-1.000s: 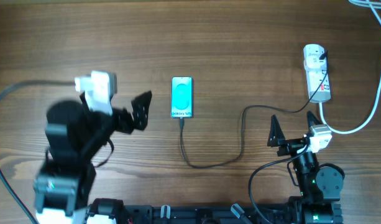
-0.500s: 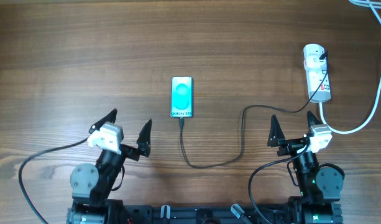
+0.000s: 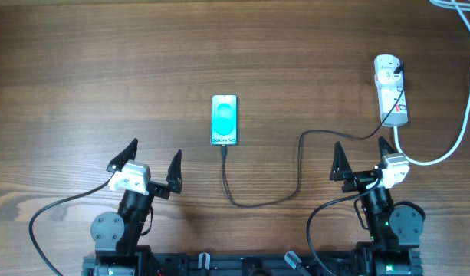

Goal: Plug charger to phone and switch on socket

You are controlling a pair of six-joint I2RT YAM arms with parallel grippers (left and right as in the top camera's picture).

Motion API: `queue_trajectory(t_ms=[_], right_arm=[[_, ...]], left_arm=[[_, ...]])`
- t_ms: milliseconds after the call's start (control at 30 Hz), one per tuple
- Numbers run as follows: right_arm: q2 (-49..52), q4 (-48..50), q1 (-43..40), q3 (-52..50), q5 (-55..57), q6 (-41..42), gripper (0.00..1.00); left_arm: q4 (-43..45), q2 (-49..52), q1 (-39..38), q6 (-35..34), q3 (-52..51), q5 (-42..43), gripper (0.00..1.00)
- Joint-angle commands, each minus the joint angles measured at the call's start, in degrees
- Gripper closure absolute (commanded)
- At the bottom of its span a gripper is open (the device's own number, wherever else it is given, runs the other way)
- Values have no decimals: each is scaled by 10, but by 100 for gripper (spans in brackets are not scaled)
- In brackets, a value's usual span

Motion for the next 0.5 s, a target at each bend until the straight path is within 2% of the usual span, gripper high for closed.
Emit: queue_trajectory(t_ms=[0, 100, 467], right_arm=[[-5, 3, 3, 0, 2, 4, 0], [-5, 3, 3, 0, 2, 4, 0], [-5, 3, 3, 0, 2, 4, 0]], left_arm=[[-1, -7, 4, 42, -6, -13, 0], [-49, -7, 4, 35, -6, -14, 0], [-46, -7, 8, 36, -6, -12, 0]])
